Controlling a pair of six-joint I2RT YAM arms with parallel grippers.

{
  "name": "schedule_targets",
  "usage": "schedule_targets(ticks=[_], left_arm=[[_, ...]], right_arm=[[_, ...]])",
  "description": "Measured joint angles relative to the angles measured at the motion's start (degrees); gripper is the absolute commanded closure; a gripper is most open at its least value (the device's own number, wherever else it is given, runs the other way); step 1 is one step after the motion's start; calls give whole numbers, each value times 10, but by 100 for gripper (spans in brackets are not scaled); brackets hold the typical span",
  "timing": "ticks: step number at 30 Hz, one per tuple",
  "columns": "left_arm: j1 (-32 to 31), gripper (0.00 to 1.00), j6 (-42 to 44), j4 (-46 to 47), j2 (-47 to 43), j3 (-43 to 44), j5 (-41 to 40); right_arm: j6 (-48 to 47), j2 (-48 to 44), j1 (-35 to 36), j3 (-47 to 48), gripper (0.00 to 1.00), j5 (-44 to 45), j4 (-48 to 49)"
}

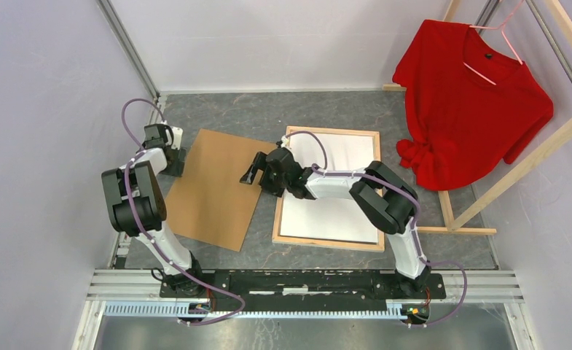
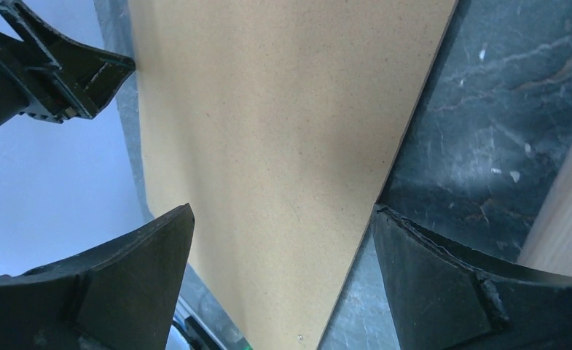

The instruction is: Put the photo into the frame

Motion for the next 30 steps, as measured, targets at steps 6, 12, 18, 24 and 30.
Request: schedule_targets(ticks=[6,12,18,24,30], left_arm=[[-24,28,1,-6,-7,-8,1],[-35,28,1,-13,-9,-9,2],[-51,29,1,-24,-16,-13,1],[-83,29,0,-47,-20,-13,1],[-119,29,0,-61,-23,-13,3]], right_arm=[[18,-56,-1,-68,4,-6,29],[24,-96,-3,-96,5,-5,45],[25,-125,-7,-117,5,11,46],[28,-169,-13,-153,5,43,33],[28,-204,-24,-176,5,67,13]])
